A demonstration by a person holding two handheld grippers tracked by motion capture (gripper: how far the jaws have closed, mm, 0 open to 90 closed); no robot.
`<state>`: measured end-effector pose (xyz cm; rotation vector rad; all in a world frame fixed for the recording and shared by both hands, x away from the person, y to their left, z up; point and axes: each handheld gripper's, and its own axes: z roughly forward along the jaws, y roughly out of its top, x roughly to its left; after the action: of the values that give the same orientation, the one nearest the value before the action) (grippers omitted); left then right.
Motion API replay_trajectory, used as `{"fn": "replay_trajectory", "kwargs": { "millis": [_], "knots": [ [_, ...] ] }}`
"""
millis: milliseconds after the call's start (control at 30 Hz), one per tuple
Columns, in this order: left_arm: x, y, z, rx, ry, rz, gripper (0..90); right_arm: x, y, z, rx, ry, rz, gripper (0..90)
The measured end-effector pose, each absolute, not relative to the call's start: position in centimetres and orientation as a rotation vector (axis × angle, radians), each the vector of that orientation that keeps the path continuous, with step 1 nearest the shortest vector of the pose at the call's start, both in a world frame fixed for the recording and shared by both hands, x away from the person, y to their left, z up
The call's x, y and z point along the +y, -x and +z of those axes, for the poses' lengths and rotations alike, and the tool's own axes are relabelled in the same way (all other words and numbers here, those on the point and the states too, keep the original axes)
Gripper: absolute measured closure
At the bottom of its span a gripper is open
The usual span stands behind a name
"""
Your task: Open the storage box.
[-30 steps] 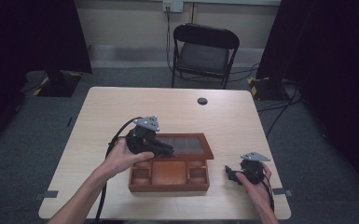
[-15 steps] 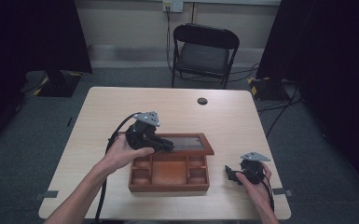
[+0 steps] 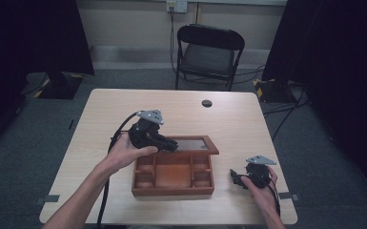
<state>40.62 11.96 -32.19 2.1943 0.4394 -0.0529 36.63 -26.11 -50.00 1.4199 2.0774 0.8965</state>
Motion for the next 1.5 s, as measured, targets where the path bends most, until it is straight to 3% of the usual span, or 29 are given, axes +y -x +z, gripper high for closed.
{"fn": "replay_trajectory", "kwargs": {
  "millis": [1500],
  "knots": [
    [11.99,-41.56,-31.29,0.448,-2.198,-0.049,82.2,-26.10,-36.63,-50.00,2.077,-1.421,0.897,12.6]
  ]
}}
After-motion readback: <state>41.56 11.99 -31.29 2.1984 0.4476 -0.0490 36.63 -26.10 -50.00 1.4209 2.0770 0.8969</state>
